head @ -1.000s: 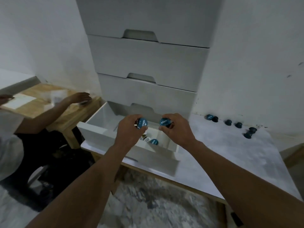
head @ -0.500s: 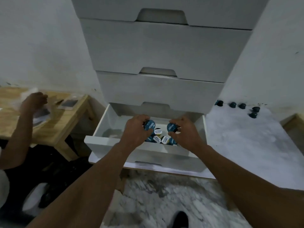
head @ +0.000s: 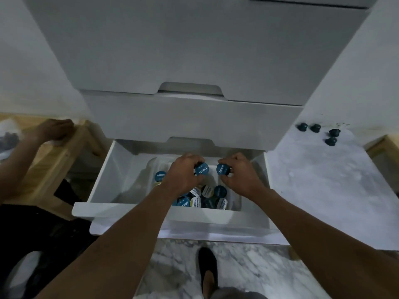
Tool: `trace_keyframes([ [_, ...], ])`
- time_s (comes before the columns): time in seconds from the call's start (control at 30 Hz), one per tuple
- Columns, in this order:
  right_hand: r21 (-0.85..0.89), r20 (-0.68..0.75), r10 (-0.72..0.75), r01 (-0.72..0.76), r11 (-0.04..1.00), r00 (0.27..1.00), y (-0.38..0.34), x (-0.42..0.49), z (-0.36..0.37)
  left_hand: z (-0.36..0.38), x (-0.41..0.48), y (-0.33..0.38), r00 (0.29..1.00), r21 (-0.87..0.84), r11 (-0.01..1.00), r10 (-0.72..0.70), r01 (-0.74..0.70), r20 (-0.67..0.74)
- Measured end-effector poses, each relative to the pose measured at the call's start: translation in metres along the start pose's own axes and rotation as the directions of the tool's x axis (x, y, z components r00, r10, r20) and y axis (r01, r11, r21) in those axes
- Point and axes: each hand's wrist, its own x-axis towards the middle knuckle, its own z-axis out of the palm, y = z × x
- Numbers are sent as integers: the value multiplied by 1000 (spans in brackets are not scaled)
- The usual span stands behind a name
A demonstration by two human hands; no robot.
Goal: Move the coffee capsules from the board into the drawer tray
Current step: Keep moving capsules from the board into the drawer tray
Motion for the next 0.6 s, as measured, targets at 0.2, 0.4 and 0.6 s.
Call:
trace_keyframes([
  [0.2,-49,102,3,2,999,995,15,15,12,17,20,-9,994,56,998,1,-7,110],
  [0.4,-112,144,2,14,994,990,22,22,16,26,33,-15,988,29,1000,6,-10,156],
  [0.6,-151,160,-10,35,988,987,25,23,15,34,35,-19,984,27,1000,11,-16,179],
])
